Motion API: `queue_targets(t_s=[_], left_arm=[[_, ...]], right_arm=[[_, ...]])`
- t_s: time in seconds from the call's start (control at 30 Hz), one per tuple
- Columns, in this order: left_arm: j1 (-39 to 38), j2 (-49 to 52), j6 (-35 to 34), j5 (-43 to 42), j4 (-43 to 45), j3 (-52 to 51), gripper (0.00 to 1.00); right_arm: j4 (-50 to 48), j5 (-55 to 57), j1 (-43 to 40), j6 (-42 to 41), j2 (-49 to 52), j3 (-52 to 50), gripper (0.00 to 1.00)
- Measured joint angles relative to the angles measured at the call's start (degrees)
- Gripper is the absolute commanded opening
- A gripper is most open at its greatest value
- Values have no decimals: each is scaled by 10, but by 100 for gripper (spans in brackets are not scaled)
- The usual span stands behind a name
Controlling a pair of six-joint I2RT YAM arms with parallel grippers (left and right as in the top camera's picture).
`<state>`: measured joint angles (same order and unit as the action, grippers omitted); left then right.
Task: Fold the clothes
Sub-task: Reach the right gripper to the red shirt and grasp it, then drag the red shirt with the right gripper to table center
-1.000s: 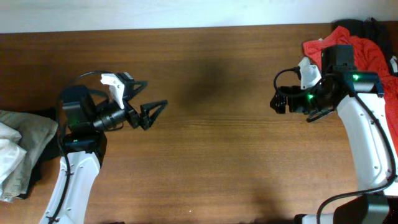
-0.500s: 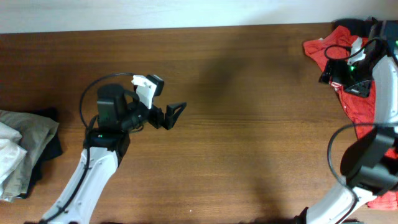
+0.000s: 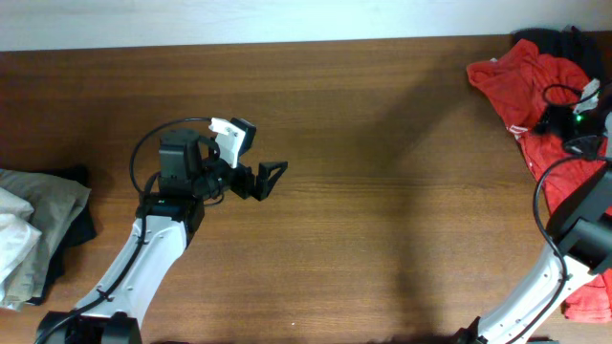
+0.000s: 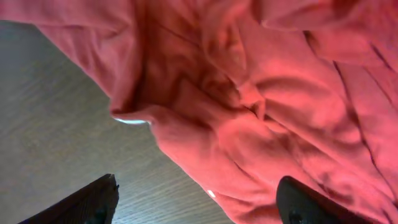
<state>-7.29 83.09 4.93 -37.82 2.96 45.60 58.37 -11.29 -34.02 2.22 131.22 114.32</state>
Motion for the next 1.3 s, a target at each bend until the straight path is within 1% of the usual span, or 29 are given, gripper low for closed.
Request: queue_targets(t_s=[0.07, 0.1, 0.13, 0.2, 0.23, 0.27, 0.5, 0.6, 0.63, 0.7, 0.73, 0.77, 0.83, 0.87, 0.9, 0.93, 1.0, 1.07, 1.13, 1.2, 1.3], left_arm=[[0, 0, 0, 7, 0, 0, 99], [0, 0, 0, 9, 0, 0, 99], [0, 0, 0, 12, 0, 0, 99], [0, 0, 0, 17, 0, 0, 99], [0, 0, 0, 19, 0, 0, 99], [0, 0, 0, 19, -1, 0, 99], [0, 0, 0, 19, -1, 0, 99], [0, 0, 0, 21, -1, 0, 99], [0, 0, 0, 22, -1, 0, 99], [0, 0, 0, 23, -1, 0, 99], [0, 0, 0, 23, -1, 0, 99], [0, 0, 0, 23, -1, 0, 99], [0, 0, 0, 23, -1, 0, 99], [0, 0, 0, 23, -1, 0, 99], [0, 0, 0, 23, -1, 1, 99], [0, 0, 0, 23, -1, 1, 99], [0, 0, 0, 23, -1, 1, 99], [0, 0, 0, 23, -1, 1, 99], [0, 0, 0, 23, -1, 1, 99], [0, 0, 0, 23, 9, 1, 99], [0, 0, 0, 23, 38, 1, 99]], right_arm=[[-12, -3, 9, 3, 2, 0, 83], [-19, -4, 15, 5, 6, 0, 87], [-21, -6, 28, 6, 23, 0, 84], [-31, -6, 40, 8, 56, 0, 73], [-33, -5, 42, 8, 66, 1, 28], [-35, -6, 42, 11, 66, 2, 4], [-30, -1, 43, 5, 70, 2, 4], [10, 7, 111, 5, 47, 17, 4], [43, 10, 151, -1, 25, 46, 4], [85, 23, 205, -25, -15, 126, 4], [111, 25, 211, -34, -24, 165, 4], [156, 31, 203, -40, -39, 221, 4], [217, 40, 184, -35, -40, 298, 4], [267, 43, 185, -33, -40, 378, 4], [278, 44, 191, -32, -47, 417, 4], [309, 44, 199, -31, -52, 464, 4], [343, 44, 219, -31, -66, 521, 4], [360, 35, 280, -31, -86, 543, 4], [360, 31, 347, -30, -84, 543, 4], [359, 26, 447, -30, -83, 543, 4], [359, 21, 540, -35, -51, 543, 4]])
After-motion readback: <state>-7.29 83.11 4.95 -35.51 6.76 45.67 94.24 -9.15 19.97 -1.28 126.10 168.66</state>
